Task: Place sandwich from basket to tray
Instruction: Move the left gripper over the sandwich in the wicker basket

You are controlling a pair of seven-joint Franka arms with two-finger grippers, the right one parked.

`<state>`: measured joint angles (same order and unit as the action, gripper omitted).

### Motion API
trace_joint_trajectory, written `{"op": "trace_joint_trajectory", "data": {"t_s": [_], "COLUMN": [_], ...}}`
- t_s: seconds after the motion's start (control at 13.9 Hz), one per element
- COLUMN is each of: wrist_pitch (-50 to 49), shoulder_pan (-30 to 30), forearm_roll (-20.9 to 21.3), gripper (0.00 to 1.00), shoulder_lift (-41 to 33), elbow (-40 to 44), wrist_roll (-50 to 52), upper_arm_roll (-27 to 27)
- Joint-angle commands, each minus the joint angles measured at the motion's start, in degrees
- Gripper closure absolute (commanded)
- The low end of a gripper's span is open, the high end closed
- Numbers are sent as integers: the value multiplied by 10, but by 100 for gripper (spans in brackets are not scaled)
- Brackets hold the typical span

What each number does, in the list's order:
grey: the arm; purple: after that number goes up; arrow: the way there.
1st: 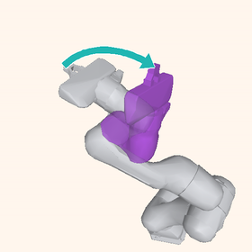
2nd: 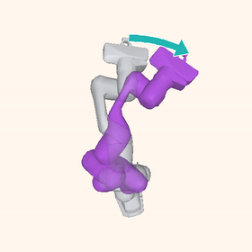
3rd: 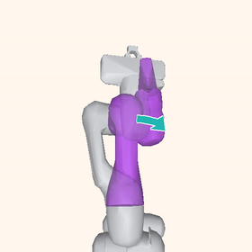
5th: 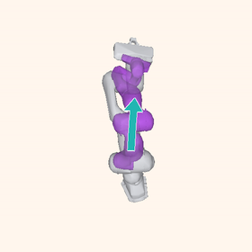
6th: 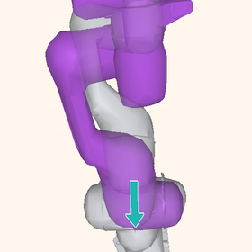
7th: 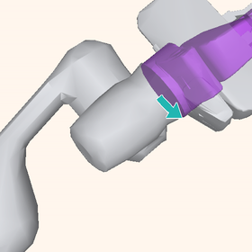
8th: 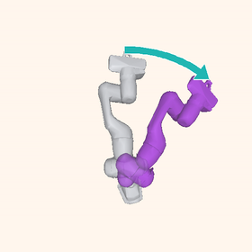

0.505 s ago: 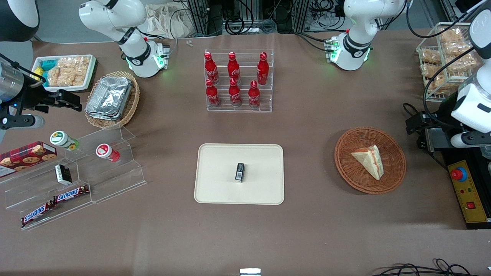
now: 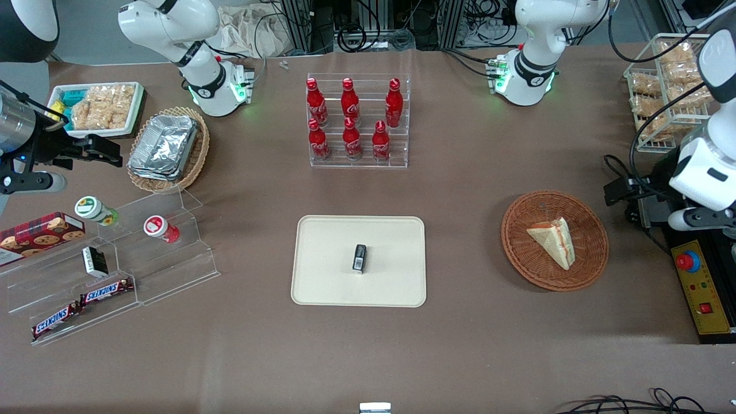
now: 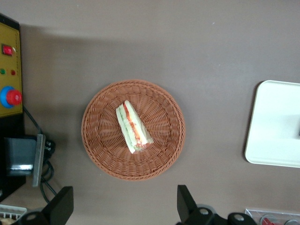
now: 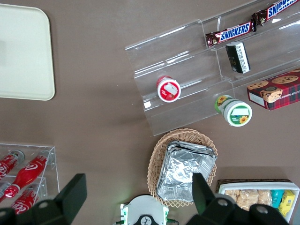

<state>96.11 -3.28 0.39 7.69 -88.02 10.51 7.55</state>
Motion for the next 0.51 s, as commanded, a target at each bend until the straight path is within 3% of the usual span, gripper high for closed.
{"op": "trace_joint_trajectory", "data": {"t_s": [0.0,0.43], "wrist_pitch": [5,246], "shoulder_pan": [5,-2], "forearm_roll": [10,21], "gripper": [2,2], "shoulder_lift": [8,4], "elbow": [-28,-215], "wrist_roll": [91,214], "upper_arm_roll": [-2,-7]}}
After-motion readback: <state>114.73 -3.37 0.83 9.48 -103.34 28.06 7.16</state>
